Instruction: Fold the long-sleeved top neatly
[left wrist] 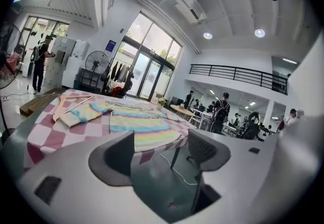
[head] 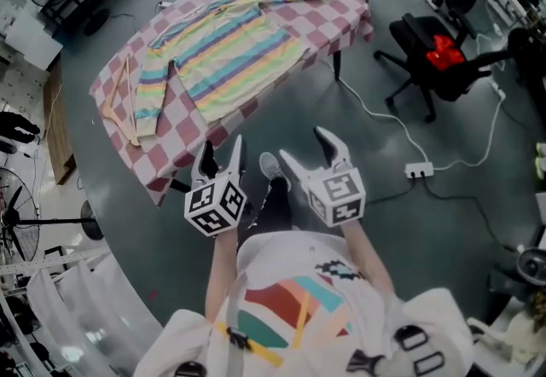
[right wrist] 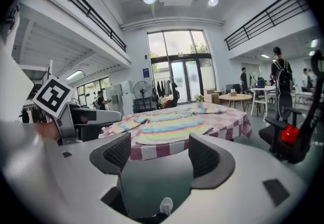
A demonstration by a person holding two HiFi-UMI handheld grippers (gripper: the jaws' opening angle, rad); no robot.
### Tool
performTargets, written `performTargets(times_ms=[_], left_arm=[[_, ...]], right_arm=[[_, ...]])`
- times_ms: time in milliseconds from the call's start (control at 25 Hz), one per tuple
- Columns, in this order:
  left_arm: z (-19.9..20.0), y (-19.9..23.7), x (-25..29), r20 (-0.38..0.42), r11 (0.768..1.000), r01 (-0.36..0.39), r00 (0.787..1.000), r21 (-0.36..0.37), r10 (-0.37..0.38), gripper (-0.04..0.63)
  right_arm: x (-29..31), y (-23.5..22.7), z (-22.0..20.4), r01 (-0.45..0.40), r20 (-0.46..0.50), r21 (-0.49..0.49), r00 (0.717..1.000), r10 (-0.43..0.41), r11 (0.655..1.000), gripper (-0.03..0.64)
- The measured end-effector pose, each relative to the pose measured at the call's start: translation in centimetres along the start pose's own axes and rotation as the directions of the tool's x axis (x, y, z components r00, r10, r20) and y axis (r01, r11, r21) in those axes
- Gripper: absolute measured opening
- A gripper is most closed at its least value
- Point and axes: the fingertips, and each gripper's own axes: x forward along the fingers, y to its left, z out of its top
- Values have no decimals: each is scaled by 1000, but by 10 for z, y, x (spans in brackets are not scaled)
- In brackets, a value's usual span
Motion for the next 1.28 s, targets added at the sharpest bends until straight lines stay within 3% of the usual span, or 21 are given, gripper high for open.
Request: performTargets(times_ms=[360, 680, 880, 1080, 1280], left_arm=[[49, 64, 96, -14, 993, -75, 997, -97, 74, 311], [89, 110, 156, -10, 985, -145, 989, -90, 145, 311], [107, 125, 163, 41, 963, -186, 979, -197, 198, 311], [117, 135, 169, 69, 936, -270, 954, -226, 292, 311], [130, 144, 162, 124, 874, -391, 890, -287, 439, 310]], right_arm=[[128, -5, 65, -109, -74, -106, 992, 102, 988, 347], [236, -16, 104, -194, -116, -104, 976, 182, 975, 347], [272, -13, 117, -247, -128, -131, 965, 231, 960, 347], [303, -7, 139, -343, -119, -179, 938, 326, 922, 347], [321, 11, 156, -495, -151, -272, 869, 472, 825, 347]])
